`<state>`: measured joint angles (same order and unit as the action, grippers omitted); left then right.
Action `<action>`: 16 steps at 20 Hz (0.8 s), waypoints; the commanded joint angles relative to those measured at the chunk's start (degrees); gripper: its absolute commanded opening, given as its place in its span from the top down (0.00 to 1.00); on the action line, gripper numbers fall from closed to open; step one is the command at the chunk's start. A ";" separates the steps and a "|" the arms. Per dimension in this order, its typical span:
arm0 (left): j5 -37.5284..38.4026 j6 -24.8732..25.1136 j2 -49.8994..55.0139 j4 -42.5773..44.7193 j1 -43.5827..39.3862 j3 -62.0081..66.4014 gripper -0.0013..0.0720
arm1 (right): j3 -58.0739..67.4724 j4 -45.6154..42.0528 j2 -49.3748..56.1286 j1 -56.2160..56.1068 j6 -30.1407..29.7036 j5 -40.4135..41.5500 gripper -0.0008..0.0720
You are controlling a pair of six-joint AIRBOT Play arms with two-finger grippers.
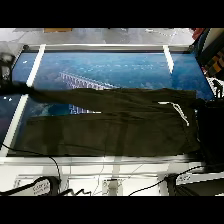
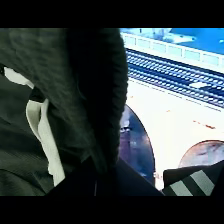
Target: Fold the clothes and pants, and hang the long-sleeved shirts on hangers.
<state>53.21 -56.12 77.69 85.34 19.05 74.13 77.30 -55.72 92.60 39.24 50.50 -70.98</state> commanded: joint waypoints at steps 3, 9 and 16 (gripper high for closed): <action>8.13 -0.02 9.62 9.38 1.88 -1.38 0.96 | 0.07 0.85 -0.02 -0.02 0.07 0.33 0.94; -13.77 -17.88 10.49 15.12 1.86 0.59 0.96 | 0.07 6.49 -0.02 -2.43 4.11 10.69 0.94; -27.15 -18.32 7.52 13.64 -1.40 11.17 0.96 | 0.07 4.57 0.09 -11.45 5.86 27.52 0.94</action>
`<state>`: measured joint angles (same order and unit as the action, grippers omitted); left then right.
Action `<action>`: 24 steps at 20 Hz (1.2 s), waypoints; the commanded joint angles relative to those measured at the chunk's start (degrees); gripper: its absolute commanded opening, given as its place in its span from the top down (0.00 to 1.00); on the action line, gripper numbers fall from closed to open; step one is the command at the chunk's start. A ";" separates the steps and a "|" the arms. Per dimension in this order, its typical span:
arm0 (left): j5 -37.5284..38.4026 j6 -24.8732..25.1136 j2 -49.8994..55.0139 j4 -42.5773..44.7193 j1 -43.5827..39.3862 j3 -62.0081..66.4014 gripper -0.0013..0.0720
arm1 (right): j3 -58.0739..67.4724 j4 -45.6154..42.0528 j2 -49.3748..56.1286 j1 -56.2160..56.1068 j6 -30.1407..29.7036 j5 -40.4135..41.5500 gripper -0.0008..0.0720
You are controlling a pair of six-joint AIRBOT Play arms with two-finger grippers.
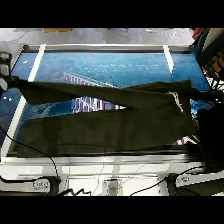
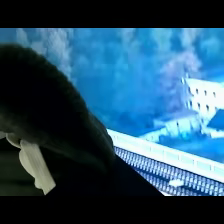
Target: Fold the clothes and pants, and hang the long-sleeved shirts on hangers.
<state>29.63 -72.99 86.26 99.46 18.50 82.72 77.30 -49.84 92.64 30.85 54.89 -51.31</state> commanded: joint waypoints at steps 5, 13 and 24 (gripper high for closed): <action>12.26 -7.30 -0.42 -0.92 3.02 -6.43 0.96 | 0.04 -11.61 0.04 -3.28 10.73 10.67 0.94; 12.39 2.95 1.38 -0.04 4.57 -16.92 0.96 | 0.04 -13.42 0.04 -3.17 10.67 9.99 0.94; 12.52 2.93 1.73 -0.11 4.26 -16.87 0.96 | 0.04 -15.98 5.01 -3.17 18.62 7.69 0.94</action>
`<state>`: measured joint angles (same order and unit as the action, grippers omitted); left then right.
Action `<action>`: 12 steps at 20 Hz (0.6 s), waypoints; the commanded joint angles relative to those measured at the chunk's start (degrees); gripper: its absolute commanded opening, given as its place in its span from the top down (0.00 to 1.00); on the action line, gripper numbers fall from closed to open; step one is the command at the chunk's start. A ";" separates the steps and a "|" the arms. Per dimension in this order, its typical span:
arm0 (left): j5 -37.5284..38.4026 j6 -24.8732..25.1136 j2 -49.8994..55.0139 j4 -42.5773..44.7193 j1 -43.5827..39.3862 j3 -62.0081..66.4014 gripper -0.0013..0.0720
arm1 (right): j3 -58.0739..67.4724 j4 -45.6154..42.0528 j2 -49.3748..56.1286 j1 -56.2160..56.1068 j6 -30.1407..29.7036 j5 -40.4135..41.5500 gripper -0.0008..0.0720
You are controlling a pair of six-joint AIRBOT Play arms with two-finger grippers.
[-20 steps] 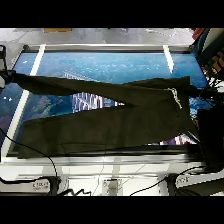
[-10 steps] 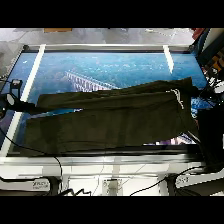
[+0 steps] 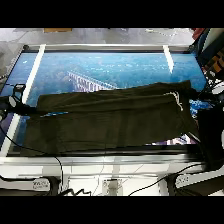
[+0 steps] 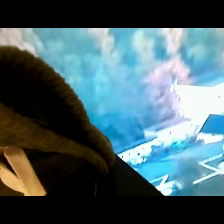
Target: Fold the clothes and pants, and hang the long-sleeved shirts on hangers.
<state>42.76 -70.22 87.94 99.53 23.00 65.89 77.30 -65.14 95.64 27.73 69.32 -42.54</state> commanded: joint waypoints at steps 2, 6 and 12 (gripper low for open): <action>-1.46 0.15 0.04 -0.31 -0.57 -0.04 0.93 | 0.11 -0.61 1.95 -0.04 4.17 0.59 0.86; -3.19 -2.29 -0.96 -0.33 -0.57 1.14 0.10 | 1.64 -0.76 1.86 -0.02 4.15 -0.15 0.13; -3.28 -2.58 -9.88 2.47 -0.31 4.52 0.31 | 8.44 -5.22 1.14 0.50 5.51 -13.07 0.13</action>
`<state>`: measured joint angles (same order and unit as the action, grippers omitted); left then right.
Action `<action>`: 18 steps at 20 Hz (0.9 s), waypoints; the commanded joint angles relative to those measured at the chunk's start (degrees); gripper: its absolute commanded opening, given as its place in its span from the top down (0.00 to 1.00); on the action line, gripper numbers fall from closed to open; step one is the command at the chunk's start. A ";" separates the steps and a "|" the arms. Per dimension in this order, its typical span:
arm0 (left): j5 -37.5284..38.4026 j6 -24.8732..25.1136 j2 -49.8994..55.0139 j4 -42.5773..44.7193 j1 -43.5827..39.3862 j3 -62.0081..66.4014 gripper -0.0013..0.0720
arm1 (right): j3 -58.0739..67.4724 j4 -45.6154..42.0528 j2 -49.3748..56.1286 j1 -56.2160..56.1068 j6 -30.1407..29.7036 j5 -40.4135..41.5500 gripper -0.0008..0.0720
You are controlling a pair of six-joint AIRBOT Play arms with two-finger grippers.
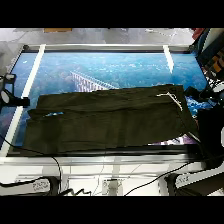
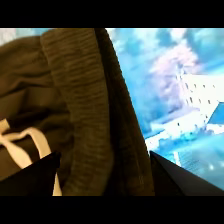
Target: Fold the clothes and pants, and hang the long-sleeved shirts on hangers.
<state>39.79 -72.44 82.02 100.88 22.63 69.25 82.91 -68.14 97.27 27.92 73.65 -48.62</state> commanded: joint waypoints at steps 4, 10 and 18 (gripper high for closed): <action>0.02 -0.42 -12.37 0.44 -0.87 1.16 0.55 | 4.04 -5.33 -5.55 3.93 2.91 -20.15 0.35; 3.98 -0.42 -19.41 -7.37 -1.86 1.11 0.95 | -3.28 -3.76 -17.05 11.15 1.44 -37.75 0.70; 7.04 -0.39 -15.65 -8.57 -1.86 0.87 0.93 | -40.92 10.95 -39.69 22.45 0.24 -26.03 0.19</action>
<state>46.02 -72.86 64.97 93.01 20.82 70.15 53.47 -65.43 63.70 47.27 73.47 -79.94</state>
